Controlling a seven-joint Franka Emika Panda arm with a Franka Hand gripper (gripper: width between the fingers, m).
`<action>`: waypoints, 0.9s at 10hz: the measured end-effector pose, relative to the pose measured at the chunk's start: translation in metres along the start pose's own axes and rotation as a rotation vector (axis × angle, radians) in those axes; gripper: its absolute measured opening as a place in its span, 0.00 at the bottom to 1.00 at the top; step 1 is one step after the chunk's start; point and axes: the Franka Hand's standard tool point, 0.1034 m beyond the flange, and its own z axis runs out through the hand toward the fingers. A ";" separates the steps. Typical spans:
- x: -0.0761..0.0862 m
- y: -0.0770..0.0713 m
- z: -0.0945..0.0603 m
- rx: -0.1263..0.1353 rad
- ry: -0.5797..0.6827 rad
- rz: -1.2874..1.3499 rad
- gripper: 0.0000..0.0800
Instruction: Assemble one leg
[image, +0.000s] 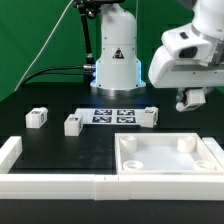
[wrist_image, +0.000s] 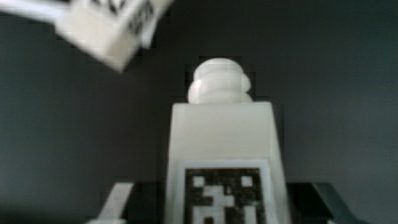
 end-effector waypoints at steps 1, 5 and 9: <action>0.001 0.005 -0.011 0.015 0.126 0.028 0.36; 0.001 -0.001 -0.010 0.048 0.406 0.019 0.36; 0.043 0.017 -0.046 0.037 0.468 -0.065 0.36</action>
Offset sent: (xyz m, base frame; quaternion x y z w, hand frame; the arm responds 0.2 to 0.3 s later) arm 0.0000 0.0000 0.0000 0.0000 0.2667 0.0000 0.9638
